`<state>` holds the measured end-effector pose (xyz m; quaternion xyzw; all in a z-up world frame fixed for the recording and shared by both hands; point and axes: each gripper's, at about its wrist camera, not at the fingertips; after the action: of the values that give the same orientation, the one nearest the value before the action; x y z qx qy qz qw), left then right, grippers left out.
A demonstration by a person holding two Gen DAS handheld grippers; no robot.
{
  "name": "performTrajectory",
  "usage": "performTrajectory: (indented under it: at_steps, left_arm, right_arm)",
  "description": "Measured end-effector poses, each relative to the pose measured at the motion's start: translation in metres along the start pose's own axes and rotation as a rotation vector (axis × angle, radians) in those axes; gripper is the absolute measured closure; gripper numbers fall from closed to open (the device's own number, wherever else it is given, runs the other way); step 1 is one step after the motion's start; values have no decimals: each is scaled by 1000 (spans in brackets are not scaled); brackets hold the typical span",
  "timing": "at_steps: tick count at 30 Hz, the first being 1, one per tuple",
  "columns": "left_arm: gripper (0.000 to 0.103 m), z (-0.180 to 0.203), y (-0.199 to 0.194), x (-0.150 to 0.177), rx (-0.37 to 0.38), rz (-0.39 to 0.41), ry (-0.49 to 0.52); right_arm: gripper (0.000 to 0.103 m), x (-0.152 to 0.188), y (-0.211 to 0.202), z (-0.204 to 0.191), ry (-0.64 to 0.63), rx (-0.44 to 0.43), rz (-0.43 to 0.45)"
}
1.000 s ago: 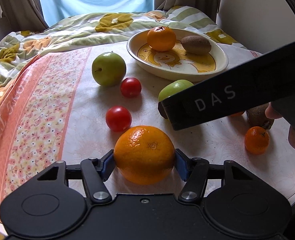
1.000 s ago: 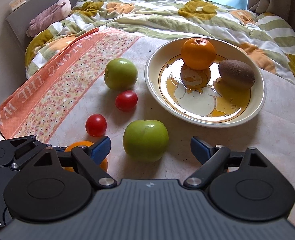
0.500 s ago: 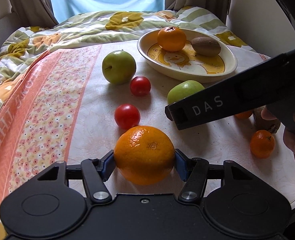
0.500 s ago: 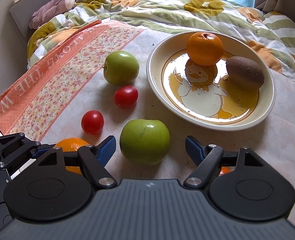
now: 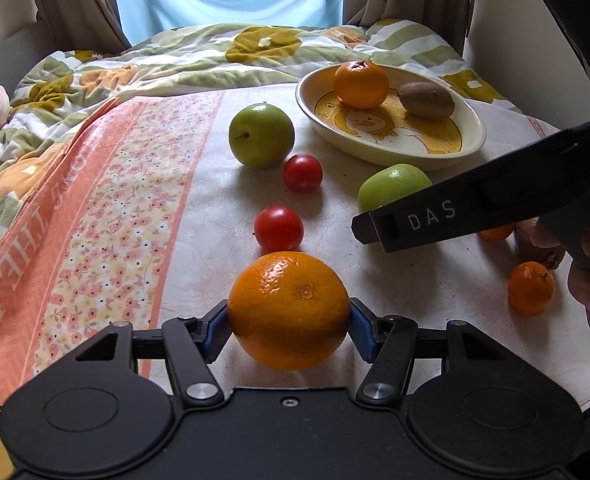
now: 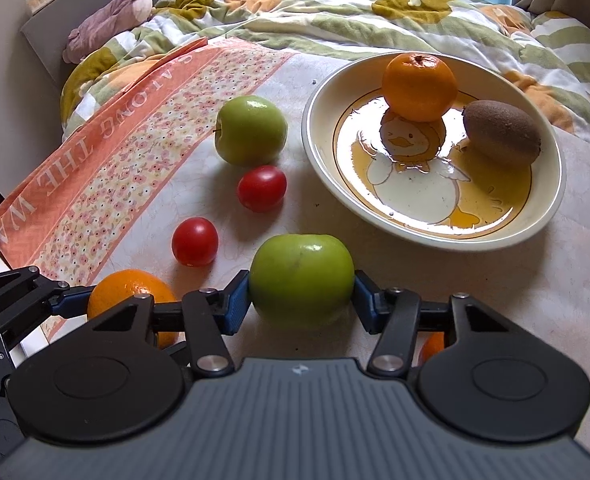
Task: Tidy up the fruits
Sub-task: 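Carry the orange to the bowl and release it with the left tool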
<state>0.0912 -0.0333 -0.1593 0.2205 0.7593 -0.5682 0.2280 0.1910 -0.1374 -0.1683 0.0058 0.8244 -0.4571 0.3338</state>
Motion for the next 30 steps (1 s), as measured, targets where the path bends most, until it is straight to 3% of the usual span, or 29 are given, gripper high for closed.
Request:
performTrajectory:
  at_steps: [11, 20, 30]
  left_arm:
    - [38, -6, -37, -20, 0, 66, 6]
    - [38, -13, -76, -58, 15, 136, -15]
    - [38, -16, -71, -113, 70, 189, 4]
  right_arm:
    - [35, -9, -47, -12, 0, 7, 83]
    - [35, -24, -105, -9, 36, 18, 176]
    - [35, -42, -127, 8, 41, 78, 204]
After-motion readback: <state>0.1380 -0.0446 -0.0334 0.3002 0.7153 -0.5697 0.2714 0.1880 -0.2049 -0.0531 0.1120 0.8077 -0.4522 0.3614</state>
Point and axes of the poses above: each gripper's, at about its wrist camera, not at the fingertips, and y roughly the way its jaws point, z to its right, x to its underside, and after that the axes turned 15 degrees about -x, right-handed
